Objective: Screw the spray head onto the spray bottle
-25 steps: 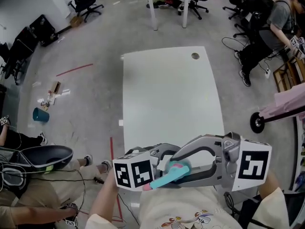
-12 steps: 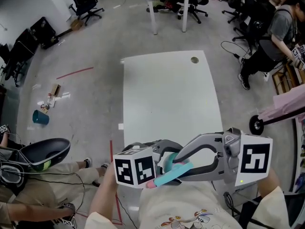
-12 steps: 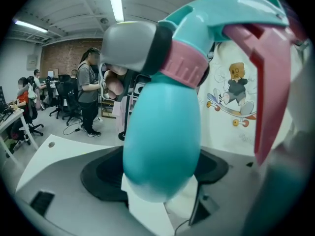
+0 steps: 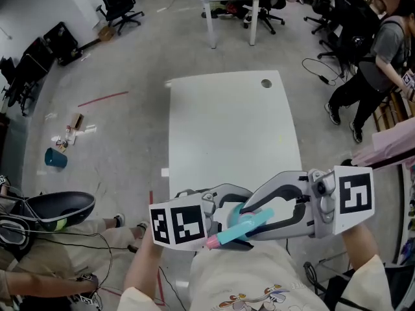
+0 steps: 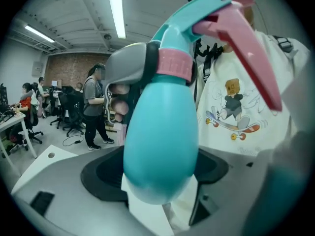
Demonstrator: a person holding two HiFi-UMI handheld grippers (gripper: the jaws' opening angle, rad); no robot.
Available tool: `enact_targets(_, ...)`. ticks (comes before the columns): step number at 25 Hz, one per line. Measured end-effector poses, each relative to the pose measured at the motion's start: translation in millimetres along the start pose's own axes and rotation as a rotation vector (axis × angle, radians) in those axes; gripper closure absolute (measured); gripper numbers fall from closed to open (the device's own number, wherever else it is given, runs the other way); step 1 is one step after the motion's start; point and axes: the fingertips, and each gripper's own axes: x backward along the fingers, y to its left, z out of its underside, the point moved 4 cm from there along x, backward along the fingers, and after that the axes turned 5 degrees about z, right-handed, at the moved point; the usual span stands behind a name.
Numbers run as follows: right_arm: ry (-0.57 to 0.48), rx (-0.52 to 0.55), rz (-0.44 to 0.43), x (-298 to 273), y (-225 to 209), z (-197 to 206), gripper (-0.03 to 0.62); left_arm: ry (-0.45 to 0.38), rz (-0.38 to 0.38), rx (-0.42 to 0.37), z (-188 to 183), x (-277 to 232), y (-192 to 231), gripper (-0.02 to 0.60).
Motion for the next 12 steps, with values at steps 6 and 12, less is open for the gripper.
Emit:
enact_targets(6, -0.052, -0.003, 0.004, -0.8, -1.9, -11.8, 0.464, -0.022, -0.054, 0.023, -9.0, 7.4, 0.3, 0.178)
enact_targets(12, -0.035, 0.016, 0.140, 0.3, -11.8, -13.8, 0.464, -0.023, -0.286, 0.157, -6.7, 18.4, 11.8, 0.178)
